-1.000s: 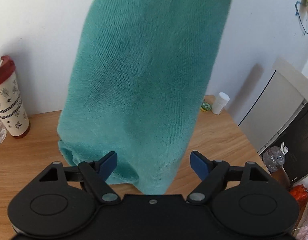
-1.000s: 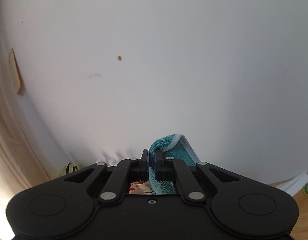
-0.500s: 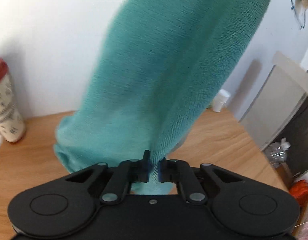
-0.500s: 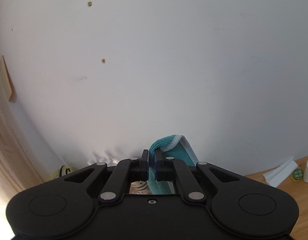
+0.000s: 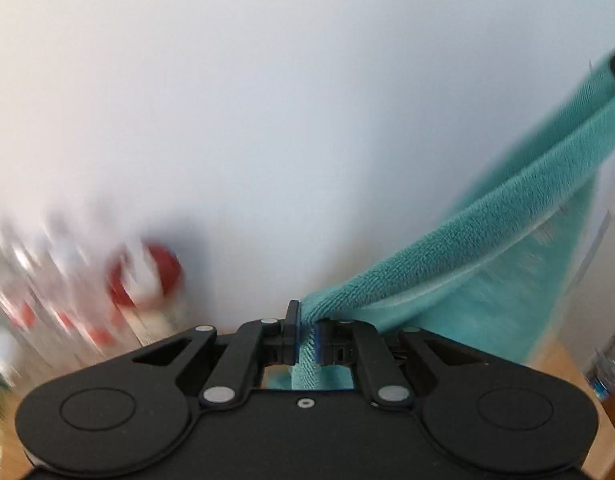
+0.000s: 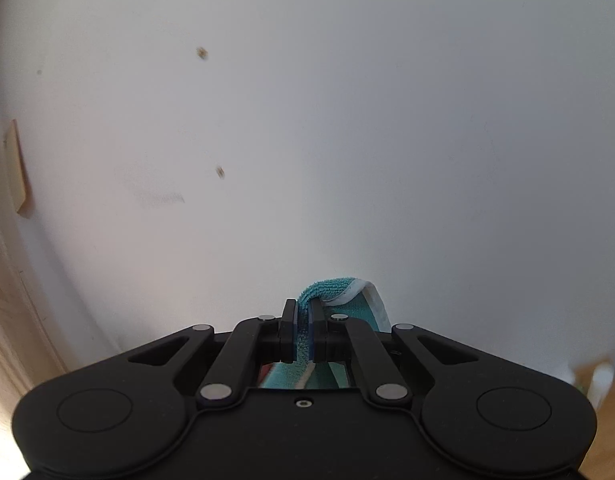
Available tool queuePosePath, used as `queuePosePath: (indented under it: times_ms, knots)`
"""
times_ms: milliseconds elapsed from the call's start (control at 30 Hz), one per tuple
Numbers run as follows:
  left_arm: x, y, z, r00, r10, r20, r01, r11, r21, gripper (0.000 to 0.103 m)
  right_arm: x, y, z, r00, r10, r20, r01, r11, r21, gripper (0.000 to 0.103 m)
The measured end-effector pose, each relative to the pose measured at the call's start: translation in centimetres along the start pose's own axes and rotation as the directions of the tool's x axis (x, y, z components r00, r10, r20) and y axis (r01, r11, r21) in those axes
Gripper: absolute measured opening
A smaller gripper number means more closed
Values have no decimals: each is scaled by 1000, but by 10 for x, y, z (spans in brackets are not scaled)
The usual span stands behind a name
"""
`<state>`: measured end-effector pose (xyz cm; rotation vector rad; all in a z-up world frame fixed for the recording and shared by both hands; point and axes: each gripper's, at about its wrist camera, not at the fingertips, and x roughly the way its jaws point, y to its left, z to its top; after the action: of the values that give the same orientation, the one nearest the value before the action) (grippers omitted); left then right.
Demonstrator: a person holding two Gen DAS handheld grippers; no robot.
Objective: Fold towel
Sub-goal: 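Lift the teal towel up with both tools, shaking it open, then lower the towel flat onto the table and open both tools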
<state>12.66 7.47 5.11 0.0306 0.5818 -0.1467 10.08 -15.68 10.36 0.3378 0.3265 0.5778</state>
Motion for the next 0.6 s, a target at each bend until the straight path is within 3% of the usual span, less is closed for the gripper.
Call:
queuePosePath:
  times_ms: [133,200,300,367,467,567,600]
  knots:
    - [-26,16,43,996,35,85,-36,999,15,6,0,11,9,999,28,31,-27,999,-35,5]
    - [-30,22,46,995,47,86,-50,998,28,6,4,10,-4,1000,28,-12,-28,999,-38,5]
    - [-25,32,25,998,53,27,-54,998,38,6,15,-1,-45,992,-21,-123,16,999,-38,5]
    - [-16,33,-4,998,46,-37,-45,998,53,6,26,-16,-83,972,-67,-225,65,998,-17,5]
    - [-1,29,-57,988,15,-156,-4,998,68,6,35,-44,-135,925,-135,-355,150,989,15,5]
    - [15,17,-117,956,-35,-290,56,996,65,6,24,-50,-177,871,-184,-456,239,969,66,5]
    - [14,11,-131,945,-52,-322,76,995,62,6,15,-21,-187,848,-211,-487,278,958,68,5]
